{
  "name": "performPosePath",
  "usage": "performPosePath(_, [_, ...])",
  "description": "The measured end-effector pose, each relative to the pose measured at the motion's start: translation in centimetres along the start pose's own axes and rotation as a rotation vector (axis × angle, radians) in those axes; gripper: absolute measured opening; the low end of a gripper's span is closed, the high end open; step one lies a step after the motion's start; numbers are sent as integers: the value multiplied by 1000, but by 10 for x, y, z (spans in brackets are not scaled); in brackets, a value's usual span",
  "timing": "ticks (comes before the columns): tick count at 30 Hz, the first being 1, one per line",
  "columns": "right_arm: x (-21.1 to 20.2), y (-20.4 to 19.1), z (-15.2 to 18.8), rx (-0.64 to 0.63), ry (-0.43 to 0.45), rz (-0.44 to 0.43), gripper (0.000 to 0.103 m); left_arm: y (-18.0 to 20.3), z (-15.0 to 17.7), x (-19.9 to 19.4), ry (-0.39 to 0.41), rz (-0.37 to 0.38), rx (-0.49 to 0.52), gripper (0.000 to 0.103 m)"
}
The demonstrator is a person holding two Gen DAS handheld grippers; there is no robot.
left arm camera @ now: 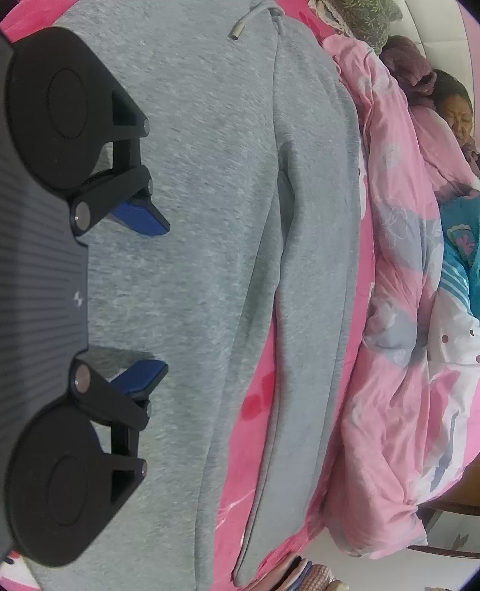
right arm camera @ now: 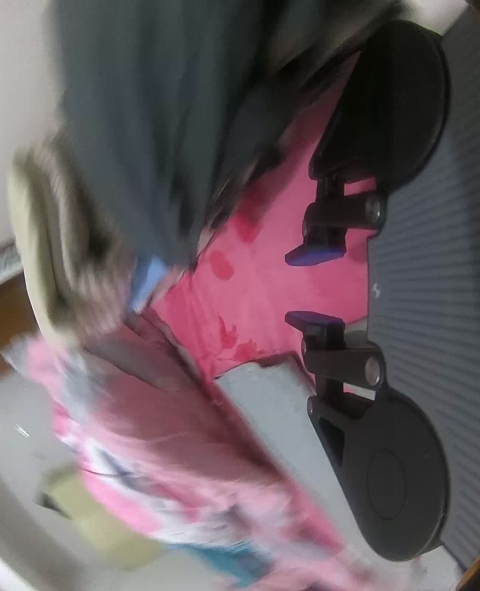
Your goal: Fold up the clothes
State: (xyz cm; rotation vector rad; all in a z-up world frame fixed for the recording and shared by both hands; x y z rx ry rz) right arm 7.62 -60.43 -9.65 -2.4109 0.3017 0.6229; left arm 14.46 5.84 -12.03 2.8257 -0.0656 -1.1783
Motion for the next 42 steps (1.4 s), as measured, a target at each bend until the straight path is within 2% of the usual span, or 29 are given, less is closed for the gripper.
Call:
performPosePath(4, [-36, 11, 33, 87, -76, -93, 31, 2, -1, 1, -8, -15, 5, 75])
performPosePath(8, [-68, -6, 67, 45, -109, -131, 31, 2, -1, 1, -8, -20, -4, 75])
performPosePath(12, [-95, -32, 84, -161, -62, -81, 31, 3, 0, 2, -5, -21, 14, 75])
performPosePath(14, [-94, -43, 88, -265, -40, -38, 31, 3, 0, 3, -3, -21, 18, 76])
performPosePath(18, [-75, -49, 94, -371, -85, -27, 30, 2, 0, 3, -1, -15, 4, 76])
performPosePath(21, [-50, -47, 107, -461, -155, 70, 29, 0, 0, 1, 1, -3, -17, 76])
performPosePath(24, [-49, -46, 117, -495, -156, 101, 20, 0, 0, 1, -1, -1, -13, 76])
performPosePath(26, [-53, -47, 119, -490, -146, 103, 11, 0, 1, 0, -2, -1, -8, 76])
performPosePath(29, [-59, -45, 118, -454, -121, 104, 6, 1, 1, 1, -3, -5, -2, 76])
performPosePath(34, [-85, -35, 116, -326, -47, 96, 5, 2, 2, 0, -3, -10, 9, 76])
performPosePath(39, [-100, -30, 118, -279, 21, 105, 6, 3, 1, 2, -7, -18, 27, 77])
performPosePath(42, [-108, -28, 119, -256, 63, 111, 12, 2, 1, 1, -10, -11, 25, 77])
Point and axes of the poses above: each gripper's, at about its wrist camera, not at the fingertips, and x roughly the way its jaws point, y to its right, z to its underside, the point moved 5 cm from there along x, roughly the way its jaws point
